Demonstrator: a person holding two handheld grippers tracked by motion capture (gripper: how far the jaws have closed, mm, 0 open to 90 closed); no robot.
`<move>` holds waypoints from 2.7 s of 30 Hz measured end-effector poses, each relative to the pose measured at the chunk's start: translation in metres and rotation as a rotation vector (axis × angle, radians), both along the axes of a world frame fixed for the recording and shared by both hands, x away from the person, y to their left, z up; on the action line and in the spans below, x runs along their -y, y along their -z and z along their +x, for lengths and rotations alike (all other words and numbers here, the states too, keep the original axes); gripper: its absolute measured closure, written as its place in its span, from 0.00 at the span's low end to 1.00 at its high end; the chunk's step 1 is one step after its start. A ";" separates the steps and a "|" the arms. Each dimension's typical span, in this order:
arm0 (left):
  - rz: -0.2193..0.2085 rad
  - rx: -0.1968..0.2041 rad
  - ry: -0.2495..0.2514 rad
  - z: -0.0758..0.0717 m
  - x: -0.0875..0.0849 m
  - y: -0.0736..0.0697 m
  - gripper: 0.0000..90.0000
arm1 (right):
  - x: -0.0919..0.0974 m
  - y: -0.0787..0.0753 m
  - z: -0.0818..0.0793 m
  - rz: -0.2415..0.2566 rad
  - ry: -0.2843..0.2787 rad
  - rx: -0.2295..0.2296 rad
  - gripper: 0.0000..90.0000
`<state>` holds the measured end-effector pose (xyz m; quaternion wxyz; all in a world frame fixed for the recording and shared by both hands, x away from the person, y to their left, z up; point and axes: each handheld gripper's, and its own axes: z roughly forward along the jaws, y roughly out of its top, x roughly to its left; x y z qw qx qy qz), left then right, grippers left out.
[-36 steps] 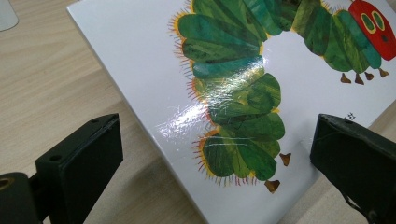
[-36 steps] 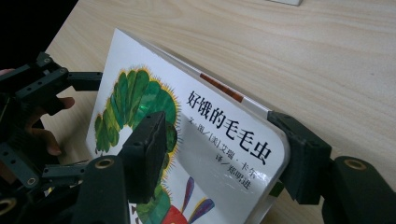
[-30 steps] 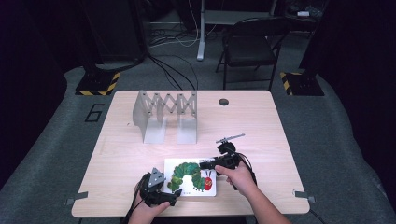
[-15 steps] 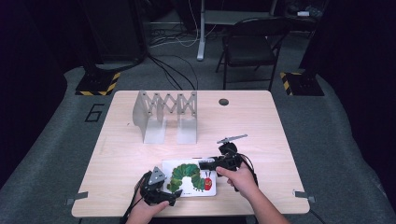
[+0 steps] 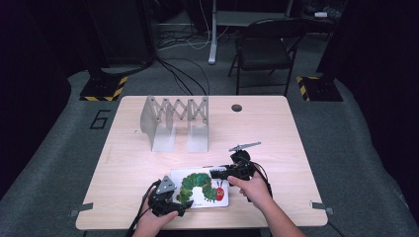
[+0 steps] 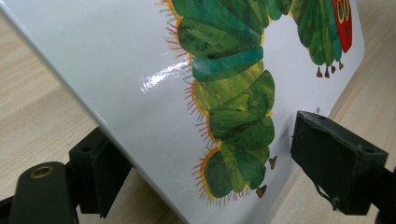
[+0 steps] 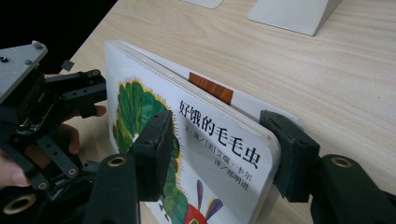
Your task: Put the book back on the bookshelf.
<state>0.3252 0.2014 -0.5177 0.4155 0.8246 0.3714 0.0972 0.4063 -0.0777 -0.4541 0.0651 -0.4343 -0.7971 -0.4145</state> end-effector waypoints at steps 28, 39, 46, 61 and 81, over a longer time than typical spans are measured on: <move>-0.008 0.140 -0.133 0.001 -0.028 -0.033 0.47 | -0.017 -0.026 -0.008 0.009 -0.072 0.080 0.50; 0.033 0.154 -0.095 -0.005 -0.024 -0.023 0.54 | -0.020 -0.023 -0.013 -0.022 -0.083 0.140 0.40; 0.053 0.179 -0.064 -0.010 -0.020 -0.021 0.57 | -0.014 -0.019 -0.013 -0.004 -0.083 0.152 0.35; 0.001 0.175 -0.050 -0.008 -0.028 -0.026 0.48 | 0.002 -0.003 -0.009 -0.020 -0.056 0.125 0.39; -0.041 0.191 0.007 0.006 -0.024 -0.039 0.46 | 0.010 0.005 -0.012 -0.054 -0.028 0.140 0.46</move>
